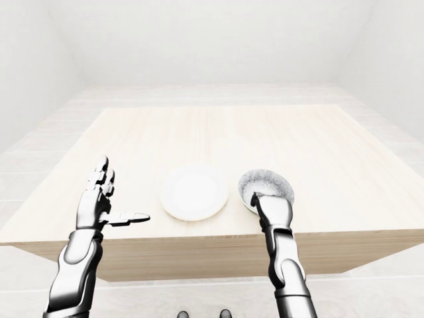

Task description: Put the bowl on the plate.

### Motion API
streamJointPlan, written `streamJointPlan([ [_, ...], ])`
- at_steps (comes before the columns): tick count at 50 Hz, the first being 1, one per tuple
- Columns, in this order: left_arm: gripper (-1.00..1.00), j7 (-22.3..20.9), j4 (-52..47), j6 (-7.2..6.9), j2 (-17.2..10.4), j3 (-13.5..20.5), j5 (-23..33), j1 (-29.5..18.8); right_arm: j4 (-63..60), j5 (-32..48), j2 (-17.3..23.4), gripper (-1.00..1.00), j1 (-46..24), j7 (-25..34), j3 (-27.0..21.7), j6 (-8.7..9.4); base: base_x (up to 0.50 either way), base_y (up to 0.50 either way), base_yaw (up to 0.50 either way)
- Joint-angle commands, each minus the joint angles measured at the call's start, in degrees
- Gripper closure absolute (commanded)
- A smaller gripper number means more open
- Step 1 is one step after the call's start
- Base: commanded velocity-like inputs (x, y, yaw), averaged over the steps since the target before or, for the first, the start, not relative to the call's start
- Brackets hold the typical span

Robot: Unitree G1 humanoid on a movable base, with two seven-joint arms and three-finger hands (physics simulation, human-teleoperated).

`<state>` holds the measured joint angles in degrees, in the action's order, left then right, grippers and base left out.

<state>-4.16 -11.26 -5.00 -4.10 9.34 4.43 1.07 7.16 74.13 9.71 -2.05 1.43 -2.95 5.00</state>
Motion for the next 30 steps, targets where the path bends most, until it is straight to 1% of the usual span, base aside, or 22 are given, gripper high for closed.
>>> streamJointPlan([
  [1,-1.0,0.02,0.77,0.0,-0.03,-0.02,-0.03,-0.19,-1.04,0.47,-0.1,0.2,0.56,0.47,-0.06,0.0,0.0,0.0,0.0],
  [7,-1.0,0.09,0.84,0.0,-0.05,-0.04,-0.04,-0.2,-0.96,0.48,-0.07,0.26,0.32,0.58,-0.33,0.0,0.0,0.0,0.0],
  [14,-1.0,0.16,1.31,0.0,-0.08,-0.02,-0.04,-0.22,-1.9,0.51,0.09,0.26,0.32,1.41,-0.73,0.0,0.0,0.0,0.0],
  [16,-1.0,0.13,1.25,0.0,-0.11,0.02,-0.13,-0.25,-2.07,0.59,0.13,0.32,0.35,1.57,-0.82,0.0,0.0,0.0,0.0],
  [22,-1.0,0.2,0.96,0.0,-0.08,0.01,-0.09,-0.16,-2.87,0.64,0.35,0.29,-0.13,2.82,-1.27,0.0,0.0,0.0,0.0],
  [30,-1.0,0.24,1.4,0.0,-0.13,0.01,-0.08,-0.29,-5.3,1.25,0.58,0.31,-0.16,4.95,-1.72,0.0,0.0,0.0,0.0],
])
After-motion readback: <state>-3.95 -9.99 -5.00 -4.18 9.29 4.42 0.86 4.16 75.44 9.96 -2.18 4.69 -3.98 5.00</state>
